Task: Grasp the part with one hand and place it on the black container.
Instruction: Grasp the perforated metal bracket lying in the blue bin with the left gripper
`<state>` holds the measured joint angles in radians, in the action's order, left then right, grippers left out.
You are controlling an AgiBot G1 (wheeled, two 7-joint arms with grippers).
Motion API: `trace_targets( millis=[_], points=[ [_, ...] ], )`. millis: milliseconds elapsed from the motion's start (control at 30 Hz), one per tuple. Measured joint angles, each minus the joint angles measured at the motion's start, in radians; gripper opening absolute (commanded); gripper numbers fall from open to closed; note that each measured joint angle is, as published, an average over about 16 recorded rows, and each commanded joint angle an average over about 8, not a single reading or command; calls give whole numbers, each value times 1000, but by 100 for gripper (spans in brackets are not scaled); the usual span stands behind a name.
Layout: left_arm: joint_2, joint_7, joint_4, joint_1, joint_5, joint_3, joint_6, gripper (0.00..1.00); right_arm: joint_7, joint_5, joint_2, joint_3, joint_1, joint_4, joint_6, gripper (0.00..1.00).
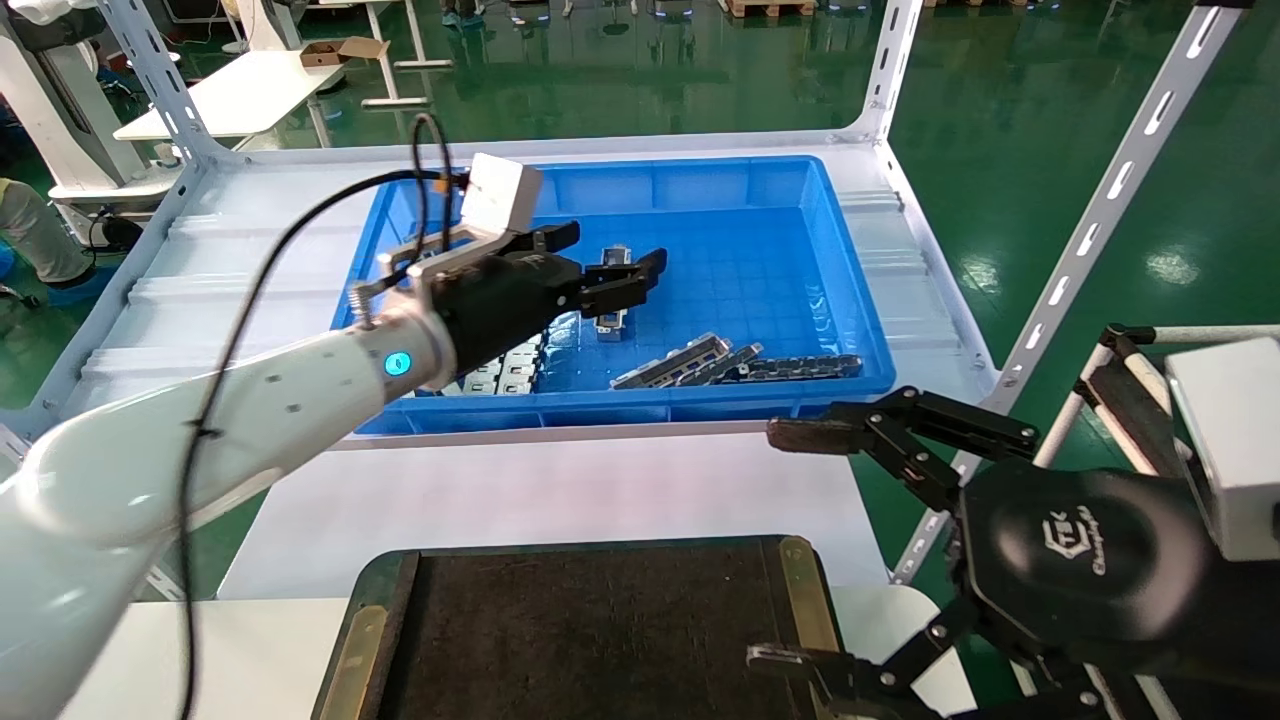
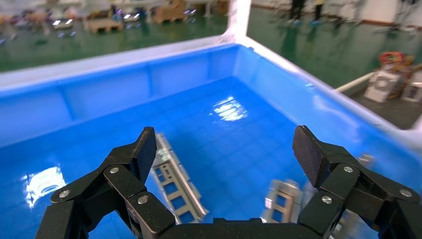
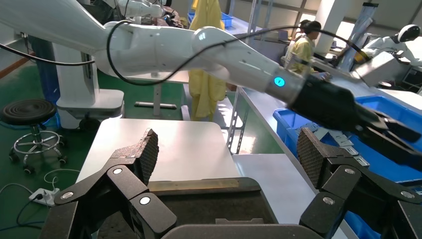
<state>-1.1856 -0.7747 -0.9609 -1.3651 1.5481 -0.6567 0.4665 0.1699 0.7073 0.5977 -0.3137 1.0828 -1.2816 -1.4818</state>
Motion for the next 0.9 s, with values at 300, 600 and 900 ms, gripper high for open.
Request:
trace_targets(
  millis=[300,600,900],
  points=[
    [-141,-145,253,-93,140,-100,-99,94,0,0,0,0,0,0,0,80],
    [-181,-255,341,-125,167,-231,-188,0,0,0,0,-1,0,0,0,0],
    [-184,-354,364,-142,145,-370,-267,0,-1,-1,0,-1,0,0,0,0]
  ],
)
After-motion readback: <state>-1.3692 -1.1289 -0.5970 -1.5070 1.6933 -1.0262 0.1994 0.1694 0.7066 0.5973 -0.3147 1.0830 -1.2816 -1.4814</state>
